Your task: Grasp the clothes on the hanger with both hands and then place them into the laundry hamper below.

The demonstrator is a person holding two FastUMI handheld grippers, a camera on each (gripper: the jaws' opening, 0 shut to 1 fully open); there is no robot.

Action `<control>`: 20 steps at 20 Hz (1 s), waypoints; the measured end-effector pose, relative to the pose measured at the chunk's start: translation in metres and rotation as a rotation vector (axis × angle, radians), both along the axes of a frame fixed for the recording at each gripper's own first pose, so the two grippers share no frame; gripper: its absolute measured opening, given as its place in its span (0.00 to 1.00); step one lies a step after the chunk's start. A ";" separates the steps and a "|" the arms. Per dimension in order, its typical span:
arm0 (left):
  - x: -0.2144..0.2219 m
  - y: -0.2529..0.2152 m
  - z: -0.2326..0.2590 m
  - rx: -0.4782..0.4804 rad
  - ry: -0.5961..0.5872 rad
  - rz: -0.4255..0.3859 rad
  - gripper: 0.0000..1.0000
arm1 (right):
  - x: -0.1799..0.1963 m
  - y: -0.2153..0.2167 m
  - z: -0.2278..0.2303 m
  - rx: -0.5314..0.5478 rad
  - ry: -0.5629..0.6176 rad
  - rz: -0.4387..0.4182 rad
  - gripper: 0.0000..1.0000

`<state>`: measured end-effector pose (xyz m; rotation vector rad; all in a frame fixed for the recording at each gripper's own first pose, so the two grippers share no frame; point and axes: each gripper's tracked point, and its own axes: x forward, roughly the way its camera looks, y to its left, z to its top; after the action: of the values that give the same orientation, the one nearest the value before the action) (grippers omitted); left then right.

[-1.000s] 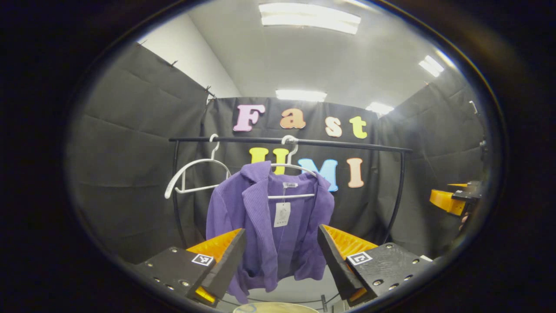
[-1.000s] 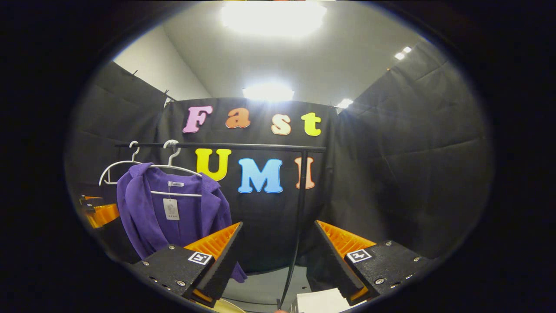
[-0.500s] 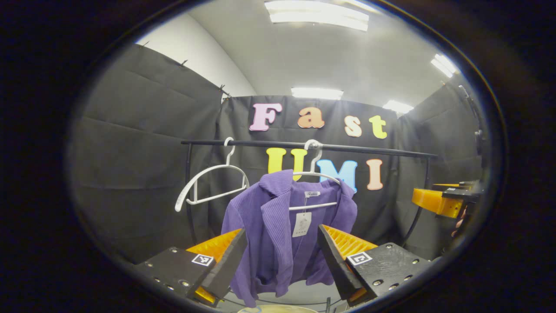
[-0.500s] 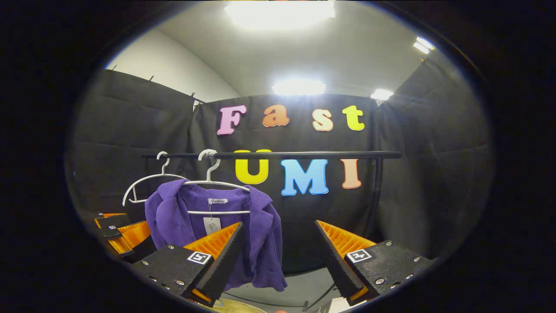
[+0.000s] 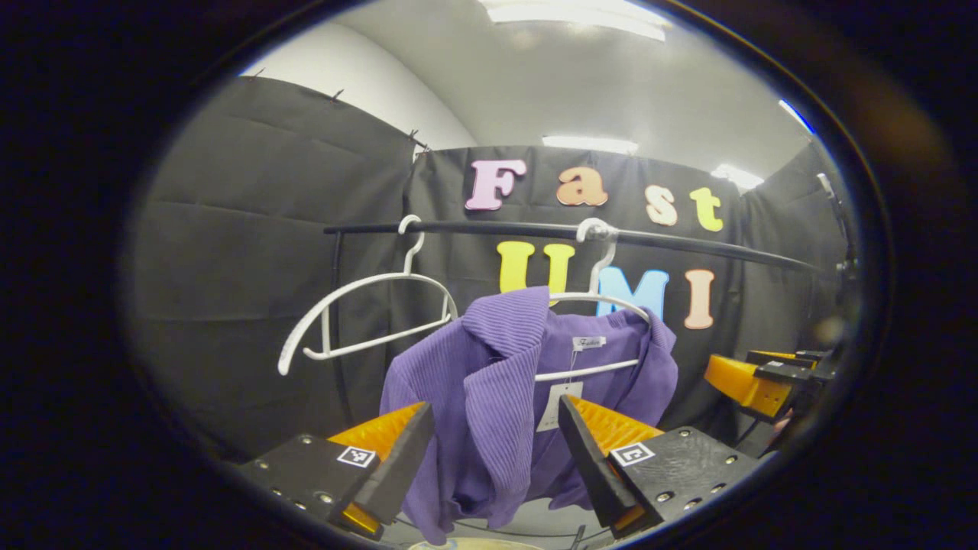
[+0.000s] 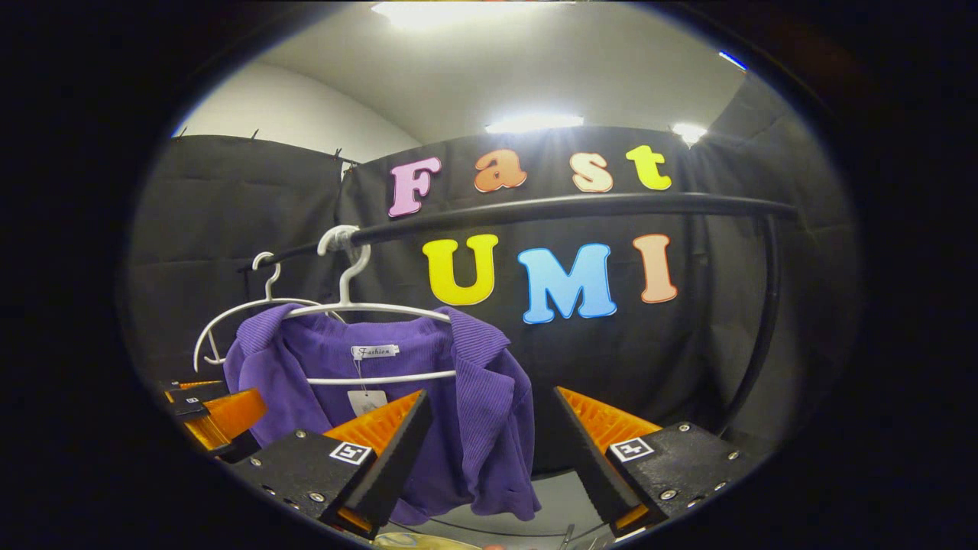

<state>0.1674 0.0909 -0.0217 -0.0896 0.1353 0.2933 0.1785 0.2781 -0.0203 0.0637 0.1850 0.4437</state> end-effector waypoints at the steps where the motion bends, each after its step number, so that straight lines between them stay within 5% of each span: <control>1: 0.007 0.001 -0.007 -0.004 0.009 0.012 0.99 | 0.010 0.006 -0.008 -0.005 0.010 0.005 0.97; 17: 0.072 0.024 -0.040 0.058 0.078 0.229 0.99 | 0.095 0.052 -0.082 -0.019 0.096 0.070 0.97; 20: 0.068 0.028 -0.042 0.052 0.079 0.234 0.58 | 0.099 0.053 -0.081 -0.016 0.095 0.075 0.88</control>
<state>0.2350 0.1193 -0.0638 -0.0420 0.1961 0.5342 0.2778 0.3309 -0.1010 0.0627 0.2845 0.5141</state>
